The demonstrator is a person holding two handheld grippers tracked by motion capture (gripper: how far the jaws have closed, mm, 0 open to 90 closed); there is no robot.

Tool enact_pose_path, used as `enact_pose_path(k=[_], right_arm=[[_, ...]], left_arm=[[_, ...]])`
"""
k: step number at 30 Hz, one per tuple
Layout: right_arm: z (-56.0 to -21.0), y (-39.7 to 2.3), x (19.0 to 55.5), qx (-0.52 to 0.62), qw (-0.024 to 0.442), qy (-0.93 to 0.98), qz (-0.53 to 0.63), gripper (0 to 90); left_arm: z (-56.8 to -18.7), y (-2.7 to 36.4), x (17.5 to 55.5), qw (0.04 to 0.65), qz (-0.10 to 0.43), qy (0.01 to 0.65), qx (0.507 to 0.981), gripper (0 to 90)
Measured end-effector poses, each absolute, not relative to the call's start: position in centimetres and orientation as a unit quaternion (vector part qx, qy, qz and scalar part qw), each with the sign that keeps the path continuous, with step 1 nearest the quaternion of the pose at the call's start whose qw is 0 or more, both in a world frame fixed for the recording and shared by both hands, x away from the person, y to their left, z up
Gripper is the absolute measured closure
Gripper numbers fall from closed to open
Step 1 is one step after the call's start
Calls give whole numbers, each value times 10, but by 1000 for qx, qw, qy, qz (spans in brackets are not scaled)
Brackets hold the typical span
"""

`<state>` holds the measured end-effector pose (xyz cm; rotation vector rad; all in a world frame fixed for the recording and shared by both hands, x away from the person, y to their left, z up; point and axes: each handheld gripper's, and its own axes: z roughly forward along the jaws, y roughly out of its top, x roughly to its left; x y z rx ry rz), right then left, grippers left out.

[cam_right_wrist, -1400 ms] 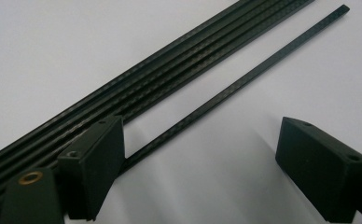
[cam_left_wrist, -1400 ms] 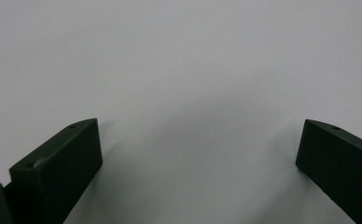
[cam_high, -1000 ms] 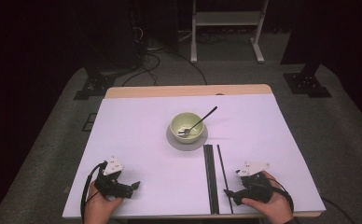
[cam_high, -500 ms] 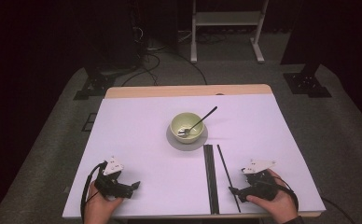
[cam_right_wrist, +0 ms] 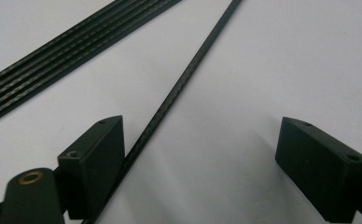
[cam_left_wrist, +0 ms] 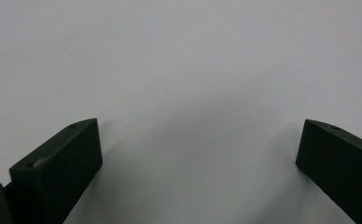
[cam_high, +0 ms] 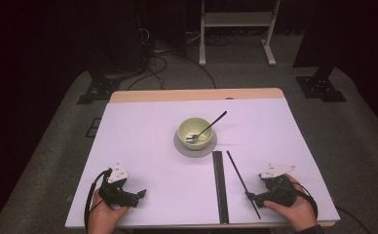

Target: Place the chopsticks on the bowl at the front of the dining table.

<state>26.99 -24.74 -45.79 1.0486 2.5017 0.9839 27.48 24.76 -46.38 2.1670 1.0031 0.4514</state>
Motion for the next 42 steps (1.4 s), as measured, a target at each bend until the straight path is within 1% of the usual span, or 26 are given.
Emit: enact_pose_path(k=[14, 42], right_arm=[[-458, -264, 275, 376, 130, 853, 338, 145], [-457, -293, 286, 410, 149, 839, 326, 145]], left_arm=[[-464, 248, 275, 348, 174, 387, 836, 0], [-464, 248, 275, 348, 174, 387, 836, 0]])
